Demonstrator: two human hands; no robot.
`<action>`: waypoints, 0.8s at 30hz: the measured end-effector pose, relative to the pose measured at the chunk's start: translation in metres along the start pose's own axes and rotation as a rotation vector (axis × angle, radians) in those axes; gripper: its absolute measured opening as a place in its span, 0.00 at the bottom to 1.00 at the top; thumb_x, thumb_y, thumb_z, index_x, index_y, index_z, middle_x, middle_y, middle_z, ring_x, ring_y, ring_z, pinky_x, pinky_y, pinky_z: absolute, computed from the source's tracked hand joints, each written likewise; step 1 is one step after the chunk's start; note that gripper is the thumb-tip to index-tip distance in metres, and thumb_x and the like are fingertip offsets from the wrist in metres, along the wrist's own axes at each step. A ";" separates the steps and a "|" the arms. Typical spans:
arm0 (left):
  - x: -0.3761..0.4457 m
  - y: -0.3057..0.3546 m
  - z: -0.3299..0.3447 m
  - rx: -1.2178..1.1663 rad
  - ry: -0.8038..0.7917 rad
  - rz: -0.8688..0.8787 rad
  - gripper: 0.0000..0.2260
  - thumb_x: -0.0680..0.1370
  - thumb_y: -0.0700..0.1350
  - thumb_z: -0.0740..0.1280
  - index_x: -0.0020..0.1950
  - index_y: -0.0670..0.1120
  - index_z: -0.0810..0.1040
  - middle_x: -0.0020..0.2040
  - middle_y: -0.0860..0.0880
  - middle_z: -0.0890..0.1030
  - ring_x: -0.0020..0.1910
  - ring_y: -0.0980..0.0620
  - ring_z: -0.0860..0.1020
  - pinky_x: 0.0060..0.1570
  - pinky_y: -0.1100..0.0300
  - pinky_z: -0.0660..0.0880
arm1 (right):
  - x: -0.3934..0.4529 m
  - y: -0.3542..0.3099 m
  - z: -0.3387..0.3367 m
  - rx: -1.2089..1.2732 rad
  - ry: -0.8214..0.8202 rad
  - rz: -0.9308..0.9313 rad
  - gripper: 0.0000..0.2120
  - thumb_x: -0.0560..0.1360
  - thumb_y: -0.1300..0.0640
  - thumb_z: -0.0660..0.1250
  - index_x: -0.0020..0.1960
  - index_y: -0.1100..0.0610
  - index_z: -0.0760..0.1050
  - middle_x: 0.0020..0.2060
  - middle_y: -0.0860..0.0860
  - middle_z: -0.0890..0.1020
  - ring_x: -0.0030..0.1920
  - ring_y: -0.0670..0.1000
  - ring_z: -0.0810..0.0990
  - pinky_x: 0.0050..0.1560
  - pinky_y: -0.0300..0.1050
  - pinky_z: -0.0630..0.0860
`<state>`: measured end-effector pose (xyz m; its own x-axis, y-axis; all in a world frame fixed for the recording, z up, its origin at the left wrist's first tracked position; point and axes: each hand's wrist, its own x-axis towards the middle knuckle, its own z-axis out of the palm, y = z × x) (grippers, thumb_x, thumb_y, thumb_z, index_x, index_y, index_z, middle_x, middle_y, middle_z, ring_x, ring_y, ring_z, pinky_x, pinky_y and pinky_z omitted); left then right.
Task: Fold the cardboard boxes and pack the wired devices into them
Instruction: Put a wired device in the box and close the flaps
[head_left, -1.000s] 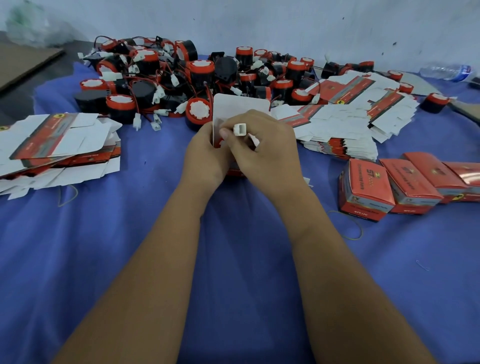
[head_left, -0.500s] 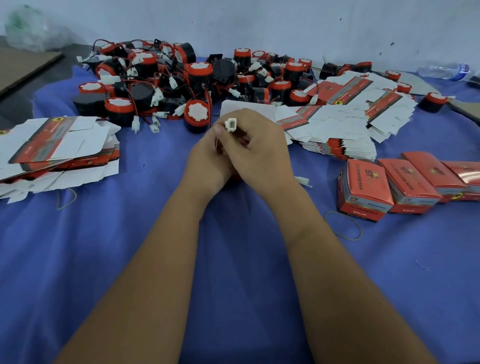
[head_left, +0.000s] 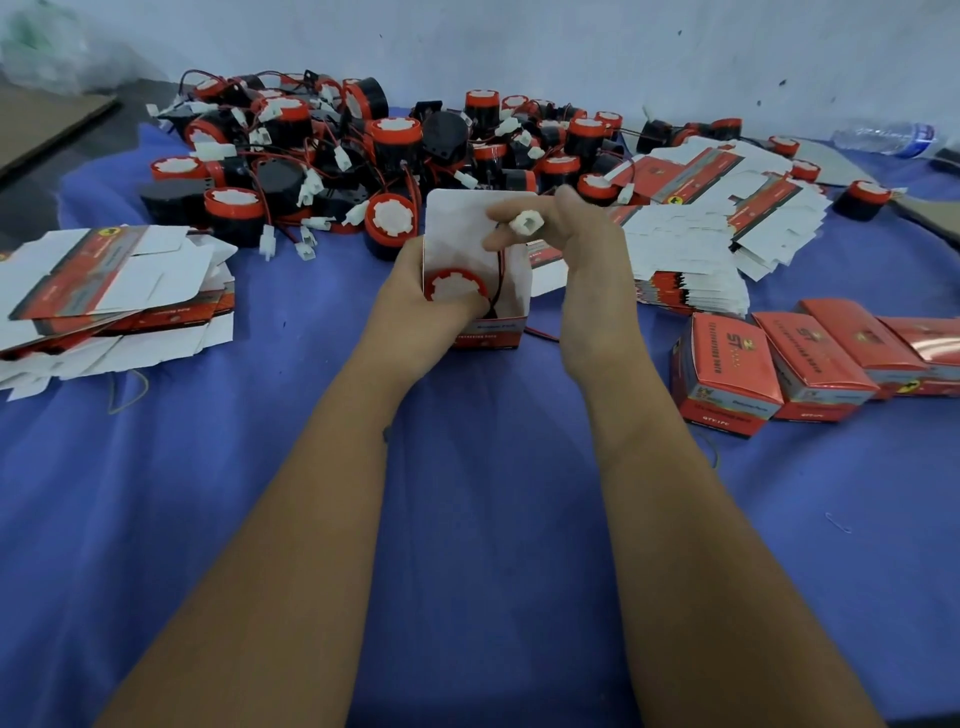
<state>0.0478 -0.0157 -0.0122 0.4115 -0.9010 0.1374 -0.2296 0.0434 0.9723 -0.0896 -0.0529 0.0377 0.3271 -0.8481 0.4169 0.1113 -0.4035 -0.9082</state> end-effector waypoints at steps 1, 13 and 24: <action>0.001 -0.001 0.000 -0.012 0.003 -0.006 0.22 0.73 0.42 0.72 0.65 0.54 0.72 0.56 0.57 0.81 0.54 0.59 0.79 0.50 0.62 0.77 | 0.000 -0.001 0.001 0.007 0.002 0.039 0.20 0.82 0.52 0.54 0.45 0.59 0.82 0.41 0.55 0.84 0.49 0.42 0.80 0.53 0.26 0.69; -0.003 0.007 0.004 0.171 0.052 -0.020 0.26 0.66 0.55 0.66 0.64 0.54 0.72 0.56 0.51 0.81 0.62 0.46 0.76 0.65 0.43 0.71 | 0.004 0.024 0.000 -0.658 0.110 -0.151 0.14 0.74 0.57 0.71 0.59 0.48 0.80 0.47 0.44 0.82 0.61 0.45 0.72 0.66 0.33 0.51; -0.005 0.008 0.002 0.179 0.028 -0.031 0.19 0.65 0.59 0.66 0.54 0.63 0.69 0.55 0.55 0.80 0.62 0.48 0.76 0.67 0.45 0.70 | 0.004 0.029 0.001 -0.835 0.132 -0.361 0.07 0.71 0.55 0.74 0.49 0.51 0.84 0.49 0.47 0.83 0.57 0.52 0.75 0.57 0.36 0.55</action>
<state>0.0417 -0.0117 -0.0055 0.4444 -0.8883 0.1156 -0.3686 -0.0637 0.9274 -0.0836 -0.0678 0.0127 0.2891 -0.6337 0.7176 -0.5445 -0.7254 -0.4212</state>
